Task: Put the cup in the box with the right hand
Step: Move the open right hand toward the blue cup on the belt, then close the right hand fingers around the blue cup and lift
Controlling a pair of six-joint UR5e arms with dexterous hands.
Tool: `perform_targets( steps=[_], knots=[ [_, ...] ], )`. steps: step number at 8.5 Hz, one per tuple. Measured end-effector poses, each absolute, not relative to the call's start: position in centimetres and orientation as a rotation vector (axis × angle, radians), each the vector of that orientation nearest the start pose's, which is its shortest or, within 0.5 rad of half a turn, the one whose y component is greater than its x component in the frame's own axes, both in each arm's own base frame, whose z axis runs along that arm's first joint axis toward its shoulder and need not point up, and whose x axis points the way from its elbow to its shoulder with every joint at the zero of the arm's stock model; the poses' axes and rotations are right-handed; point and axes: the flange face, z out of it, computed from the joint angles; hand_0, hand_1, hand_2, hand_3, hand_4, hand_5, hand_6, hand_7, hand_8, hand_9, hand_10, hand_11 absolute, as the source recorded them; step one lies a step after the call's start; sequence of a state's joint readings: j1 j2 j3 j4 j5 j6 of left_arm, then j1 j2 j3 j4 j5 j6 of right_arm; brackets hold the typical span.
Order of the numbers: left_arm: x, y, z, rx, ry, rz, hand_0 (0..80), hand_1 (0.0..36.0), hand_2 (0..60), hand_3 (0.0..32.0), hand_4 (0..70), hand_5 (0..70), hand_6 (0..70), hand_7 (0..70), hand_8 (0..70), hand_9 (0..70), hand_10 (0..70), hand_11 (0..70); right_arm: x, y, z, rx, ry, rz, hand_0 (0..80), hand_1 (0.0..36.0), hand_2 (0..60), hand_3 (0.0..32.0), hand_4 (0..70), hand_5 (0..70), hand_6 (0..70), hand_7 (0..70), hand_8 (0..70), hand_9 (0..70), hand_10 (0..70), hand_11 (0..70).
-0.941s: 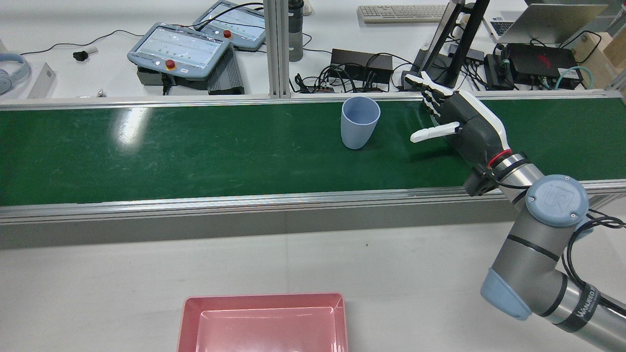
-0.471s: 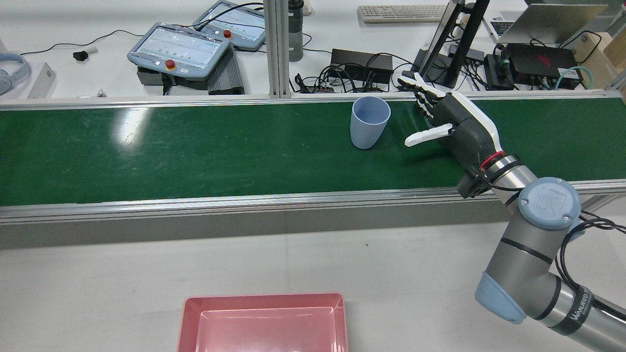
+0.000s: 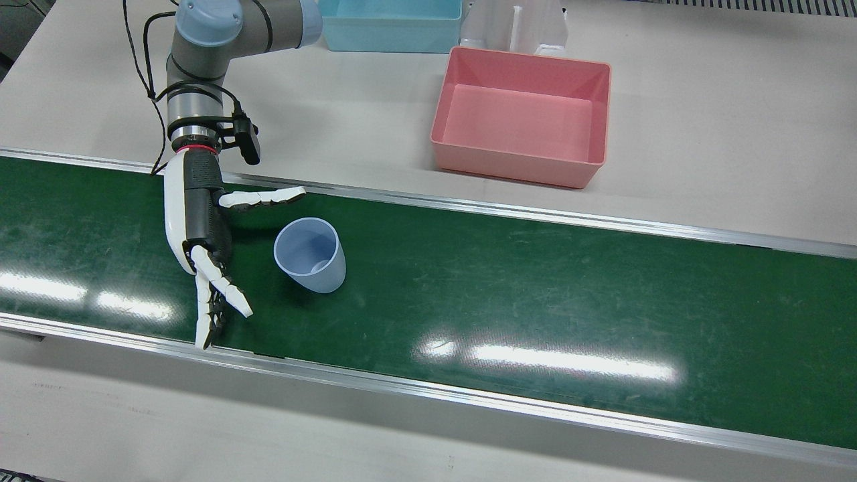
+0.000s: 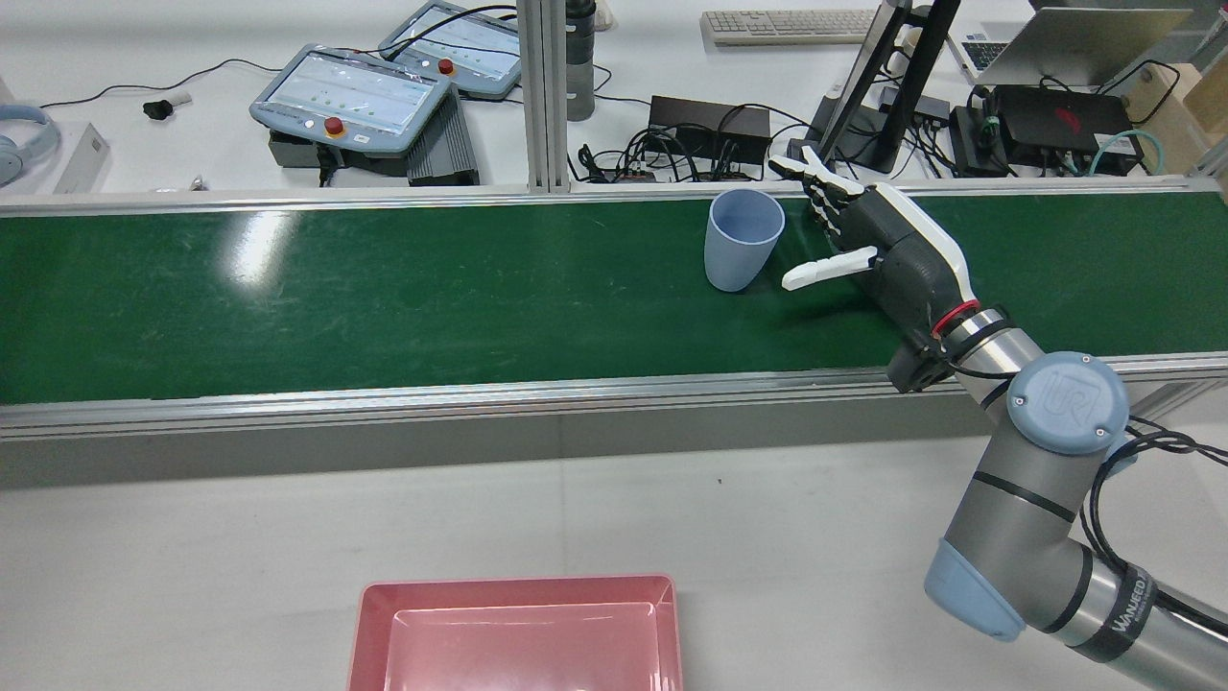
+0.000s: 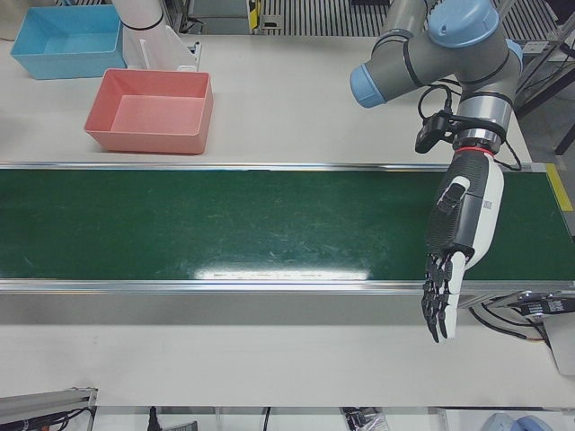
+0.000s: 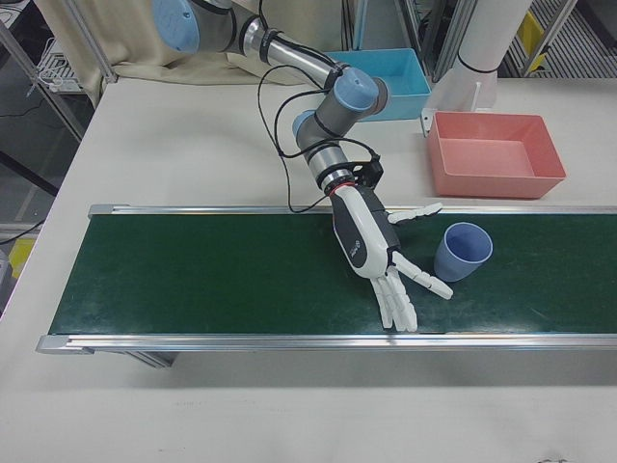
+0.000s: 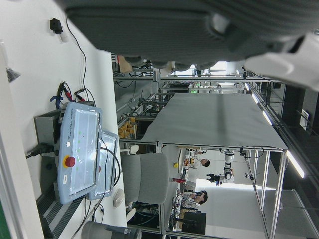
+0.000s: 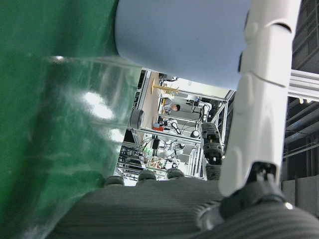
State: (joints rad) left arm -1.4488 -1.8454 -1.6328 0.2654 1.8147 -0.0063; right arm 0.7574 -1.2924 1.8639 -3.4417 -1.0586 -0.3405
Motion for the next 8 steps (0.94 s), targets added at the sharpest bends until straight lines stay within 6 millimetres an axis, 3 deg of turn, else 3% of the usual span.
perform_targets(
  steps=[1, 2, 4, 5, 6, 7, 8],
  knots=[
    [-3.66, -59.78, 53.46, -0.377, 2.093, -1.949, 0.0, 0.0, 0.0, 0.0, 0.0, 0.0, 0.0, 0.0, 0.0, 0.0, 0.0, 0.0, -28.05, -51.47, 43.17, 0.111, 2.734, -2.092, 59.3, 19.6, 0.1, 0.0, 0.9, 6.7, 1.3, 0.0, 0.0, 0.0, 0.0, 0.0],
    [-3.65, -59.79, 53.46, -0.377, 2.093, -1.949, 0.0, 0.0, 0.0, 0.0, 0.0, 0.0, 0.0, 0.0, 0.0, 0.0, 0.0, 0.0, -28.11, -51.44, 43.15, 0.113, 2.734, -2.092, 56.6, 23.2, 0.2, 0.0, 0.2, 6.7, 1.3, 0.0, 0.0, 0.0, 0.0, 0.0],
    [-3.66, -59.78, 53.44, -0.376, 2.093, -1.949, 0.0, 0.0, 0.0, 0.0, 0.0, 0.0, 0.0, 0.0, 0.0, 0.0, 0.0, 0.0, -28.20, -51.39, 43.15, 0.115, 2.735, -2.092, 61.1, 16.9, 0.0, 0.0, 1.6, 6.7, 1.3, 0.0, 0.0, 0.0, 0.0, 0.0],
    [-3.66, -59.78, 53.43, -0.376, 2.094, -1.948, 0.0, 0.0, 0.0, 0.0, 0.0, 0.0, 0.0, 0.0, 0.0, 0.0, 0.0, 0.0, -28.26, -51.37, 43.17, 0.116, 2.735, -2.093, 58.5, 20.5, 0.2, 0.0, 0.9, 6.7, 1.3, 0.0, 0.0, 0.0, 0.0, 0.0],
    [-3.65, -59.78, 53.43, -0.377, 2.094, -1.948, 0.0, 0.0, 0.0, 0.0, 0.0, 0.0, 0.0, 0.0, 0.0, 0.0, 0.0, 0.0, -28.34, -51.33, 43.19, 0.117, 2.736, -2.094, 60.1, 17.9, 0.8, 0.0, 1.7, 6.7, 1.4, 0.0, 0.0, 0.0, 0.0, 0.0],
    [-3.67, -59.78, 53.42, -0.377, 2.094, -1.949, 0.0, 0.0, 0.0, 0.0, 0.0, 0.0, 0.0, 0.0, 0.0, 0.0, 0.0, 0.0, -28.41, -51.27, 43.25, 0.119, 2.737, -2.096, 59.5, 18.5, 0.5, 0.0, 1.9, 6.7, 1.5, 0.0, 0.0, 0.0, 0.0, 0.0],
    [-3.67, -59.78, 53.42, -0.376, 2.094, -1.948, 0.0, 0.0, 0.0, 0.0, 0.0, 0.0, 0.0, 0.0, 0.0, 0.0, 0.0, 0.0, -28.45, -51.25, 43.31, 0.120, 2.737, -2.098, 57.1, 22.2, 0.7, 0.0, 0.5, 6.7, 1.6, 0.0, 0.0, 0.1, 0.0, 0.0]
  ],
)
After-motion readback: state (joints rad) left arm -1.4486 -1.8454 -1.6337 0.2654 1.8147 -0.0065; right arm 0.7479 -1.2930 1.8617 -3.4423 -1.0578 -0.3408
